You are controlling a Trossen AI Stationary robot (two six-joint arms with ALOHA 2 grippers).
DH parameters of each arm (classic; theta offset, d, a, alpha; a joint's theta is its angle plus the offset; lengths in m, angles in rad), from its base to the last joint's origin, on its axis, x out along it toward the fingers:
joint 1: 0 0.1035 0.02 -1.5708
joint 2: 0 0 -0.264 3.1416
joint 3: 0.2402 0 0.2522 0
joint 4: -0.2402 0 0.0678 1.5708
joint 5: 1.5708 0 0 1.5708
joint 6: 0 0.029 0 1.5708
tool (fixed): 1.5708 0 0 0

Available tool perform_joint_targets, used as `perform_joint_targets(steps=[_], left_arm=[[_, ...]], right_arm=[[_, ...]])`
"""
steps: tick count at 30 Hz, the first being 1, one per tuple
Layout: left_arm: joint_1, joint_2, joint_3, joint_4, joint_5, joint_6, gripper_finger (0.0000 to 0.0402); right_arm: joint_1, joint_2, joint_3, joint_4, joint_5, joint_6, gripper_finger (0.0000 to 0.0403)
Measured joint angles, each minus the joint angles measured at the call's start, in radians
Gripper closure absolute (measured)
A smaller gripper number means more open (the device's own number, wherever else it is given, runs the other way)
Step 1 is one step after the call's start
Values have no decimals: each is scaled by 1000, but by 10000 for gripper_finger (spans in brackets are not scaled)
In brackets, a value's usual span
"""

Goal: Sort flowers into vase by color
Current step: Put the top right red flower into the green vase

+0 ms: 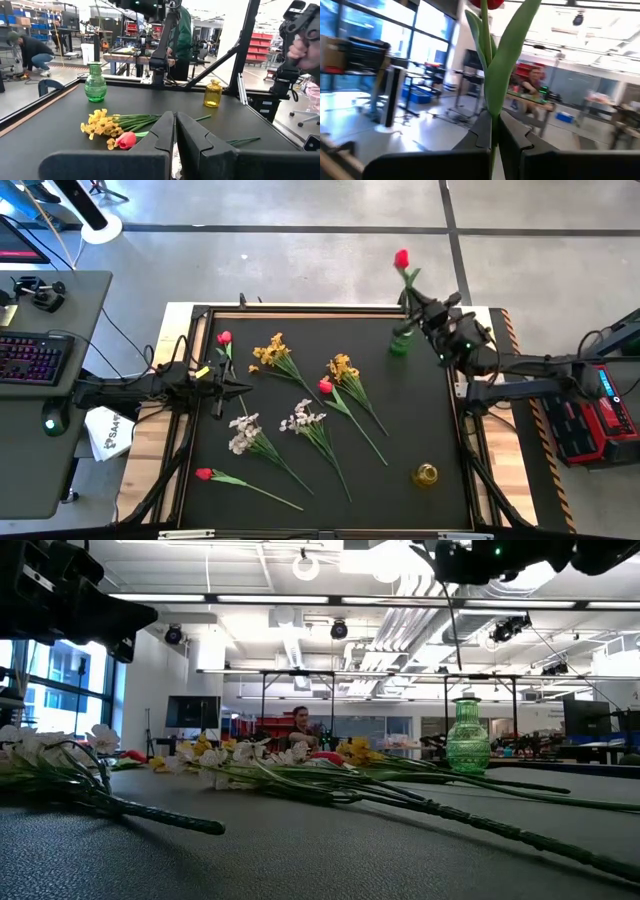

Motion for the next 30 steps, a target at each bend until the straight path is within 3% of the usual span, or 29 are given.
perform_joint_targets(steps=[12, 17, 23, 30], left_arm=[[0, 0, 0, 0, -4, 0, 395], [0, 0, 0, 0, -4, -1, 395], [0, 0, 0, 0, -4, -2, 395], [0, 0, 0, 0, -4, -2, 395]], right_arm=[[-197, 12, -170, 172, -52, 86, 403], [-207, 16, -245, 310, -47, 91, 403], [-206, 15, -234, 378, -65, 87, 403], [-208, 16, -220, 356, -41, 32, 403]])
